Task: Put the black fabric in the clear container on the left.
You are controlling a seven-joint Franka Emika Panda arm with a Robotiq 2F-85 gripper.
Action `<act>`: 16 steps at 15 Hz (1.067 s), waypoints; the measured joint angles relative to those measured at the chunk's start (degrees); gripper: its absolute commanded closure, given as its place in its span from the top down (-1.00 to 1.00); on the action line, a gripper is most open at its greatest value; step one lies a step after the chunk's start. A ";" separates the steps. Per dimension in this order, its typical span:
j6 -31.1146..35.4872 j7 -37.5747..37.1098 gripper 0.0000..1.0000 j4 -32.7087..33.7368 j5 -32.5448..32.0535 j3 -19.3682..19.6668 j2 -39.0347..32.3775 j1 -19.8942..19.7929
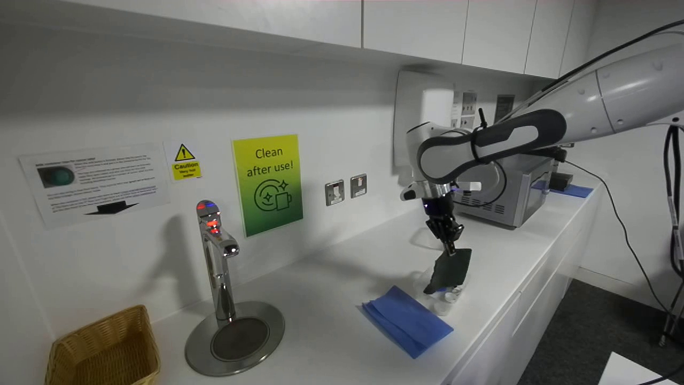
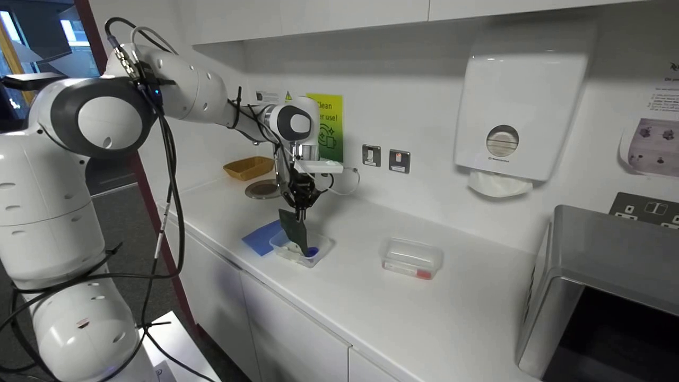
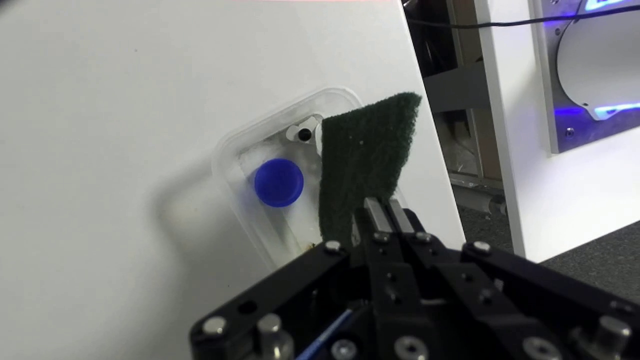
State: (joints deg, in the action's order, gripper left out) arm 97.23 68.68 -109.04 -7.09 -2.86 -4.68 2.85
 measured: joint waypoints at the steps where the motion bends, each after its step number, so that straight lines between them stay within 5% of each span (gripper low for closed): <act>1: 0.03 0.00 -0.99 -0.08 0.00 0.02 -0.21 -0.01; 10: 1.10 0.00 -0.99 -0.94 0.00 0.28 -1.06 -0.22; 12: 1.51 -0.02 -0.43 -1.11 0.00 0.30 -1.07 -0.25; 16: 2.14 -0.26 0.16 -1.51 0.00 0.36 -1.07 -0.29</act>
State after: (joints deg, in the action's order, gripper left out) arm 99.38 68.43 -110.55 -7.09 -2.50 -5.75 2.56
